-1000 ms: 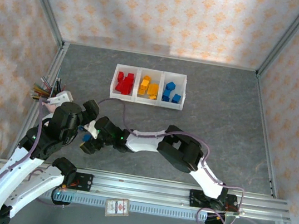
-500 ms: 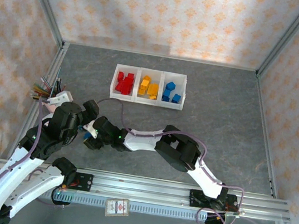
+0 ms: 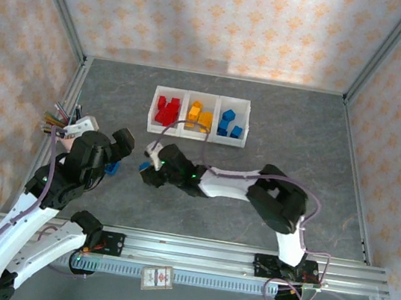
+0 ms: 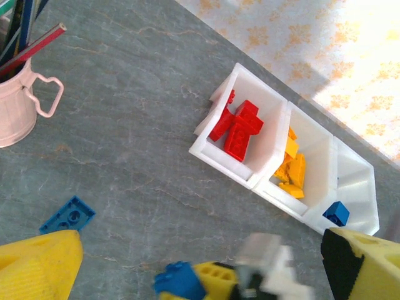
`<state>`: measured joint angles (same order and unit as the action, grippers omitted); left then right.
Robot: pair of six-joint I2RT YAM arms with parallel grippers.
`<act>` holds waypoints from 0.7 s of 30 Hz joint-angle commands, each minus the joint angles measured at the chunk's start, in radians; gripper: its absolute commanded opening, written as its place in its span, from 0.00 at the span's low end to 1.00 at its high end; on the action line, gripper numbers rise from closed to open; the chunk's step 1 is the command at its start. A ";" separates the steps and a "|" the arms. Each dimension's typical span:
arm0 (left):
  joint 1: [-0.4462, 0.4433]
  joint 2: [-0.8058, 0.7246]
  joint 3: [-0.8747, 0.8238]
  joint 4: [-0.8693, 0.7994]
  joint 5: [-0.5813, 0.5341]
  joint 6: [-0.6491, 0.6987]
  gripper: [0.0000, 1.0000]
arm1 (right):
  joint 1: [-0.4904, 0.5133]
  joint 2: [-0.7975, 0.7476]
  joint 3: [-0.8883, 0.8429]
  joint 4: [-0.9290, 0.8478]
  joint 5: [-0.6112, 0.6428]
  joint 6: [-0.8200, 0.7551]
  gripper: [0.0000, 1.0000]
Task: Sort the legos into containers by color
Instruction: Pick up the lego from the bottom-left of the table, then place the lego in the container.
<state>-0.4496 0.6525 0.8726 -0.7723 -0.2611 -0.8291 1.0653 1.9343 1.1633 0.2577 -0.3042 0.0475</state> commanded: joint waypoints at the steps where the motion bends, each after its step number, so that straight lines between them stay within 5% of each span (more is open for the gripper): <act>1: 0.009 0.038 0.024 0.042 0.036 0.021 0.99 | -0.031 -0.144 -0.077 0.047 0.085 0.087 0.31; 10: 0.010 0.188 -0.001 0.224 0.085 0.074 0.99 | -0.290 -0.343 -0.098 -0.181 0.270 0.190 0.31; 21: 0.010 0.285 -0.033 0.360 0.142 0.111 0.99 | -0.539 -0.093 0.140 -0.291 0.348 0.158 0.33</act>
<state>-0.4488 0.9340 0.8421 -0.4675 -0.1345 -0.7498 0.5491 1.7859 1.2449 0.0246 -0.0036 0.2127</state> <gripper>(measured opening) 0.992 0.331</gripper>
